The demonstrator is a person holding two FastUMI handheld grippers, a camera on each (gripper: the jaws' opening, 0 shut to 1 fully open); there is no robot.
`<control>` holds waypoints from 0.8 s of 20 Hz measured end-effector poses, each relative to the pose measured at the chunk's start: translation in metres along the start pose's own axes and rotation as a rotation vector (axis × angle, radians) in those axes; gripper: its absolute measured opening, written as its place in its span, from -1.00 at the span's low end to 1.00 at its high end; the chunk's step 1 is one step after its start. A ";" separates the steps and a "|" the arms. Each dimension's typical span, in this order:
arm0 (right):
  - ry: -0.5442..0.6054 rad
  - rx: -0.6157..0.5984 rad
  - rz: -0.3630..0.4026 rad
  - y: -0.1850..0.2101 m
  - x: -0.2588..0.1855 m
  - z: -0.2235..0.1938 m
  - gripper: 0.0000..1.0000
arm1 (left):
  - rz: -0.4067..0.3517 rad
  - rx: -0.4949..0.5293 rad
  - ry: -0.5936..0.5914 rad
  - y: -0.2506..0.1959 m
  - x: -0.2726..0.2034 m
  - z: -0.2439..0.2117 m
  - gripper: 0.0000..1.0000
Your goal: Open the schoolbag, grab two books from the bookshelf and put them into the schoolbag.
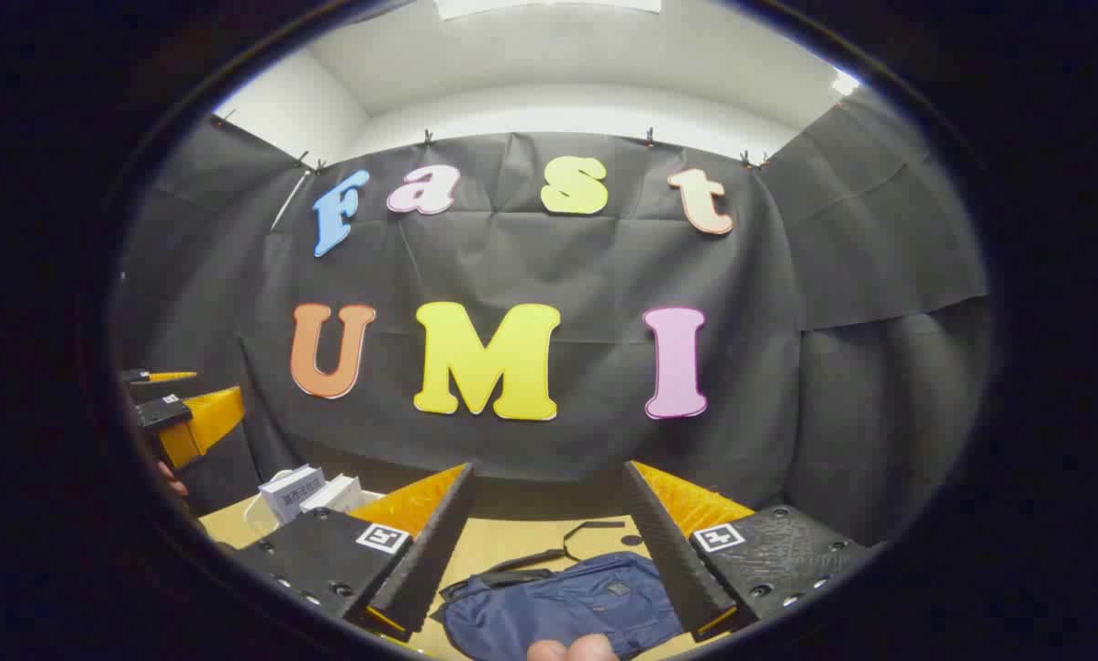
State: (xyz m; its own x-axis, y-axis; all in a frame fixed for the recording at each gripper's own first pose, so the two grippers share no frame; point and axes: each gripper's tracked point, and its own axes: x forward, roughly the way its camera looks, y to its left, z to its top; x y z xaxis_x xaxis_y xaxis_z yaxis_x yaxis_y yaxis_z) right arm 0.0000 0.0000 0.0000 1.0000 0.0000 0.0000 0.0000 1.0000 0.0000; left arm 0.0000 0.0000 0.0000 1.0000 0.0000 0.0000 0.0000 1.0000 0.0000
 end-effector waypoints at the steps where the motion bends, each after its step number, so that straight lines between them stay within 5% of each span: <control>1: 0.002 0.003 -0.001 0.001 0.000 0.000 0.92 | 0.002 0.000 0.002 0.001 0.003 -0.003 1.00; 16: 0.012 -0.001 0.002 0.009 -0.006 -0.004 0.92 | -0.014 -0.002 0.014 0.002 0.005 -0.003 0.97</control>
State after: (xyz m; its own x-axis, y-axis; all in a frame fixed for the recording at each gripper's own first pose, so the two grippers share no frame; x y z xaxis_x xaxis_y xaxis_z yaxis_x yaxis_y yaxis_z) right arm -0.0058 0.0086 -0.0038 0.9999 0.0017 -0.0120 -0.0017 1.0000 -0.0010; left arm 0.0053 0.0017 -0.0031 0.9998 -0.0144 -0.0136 0.0143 0.9999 -0.0025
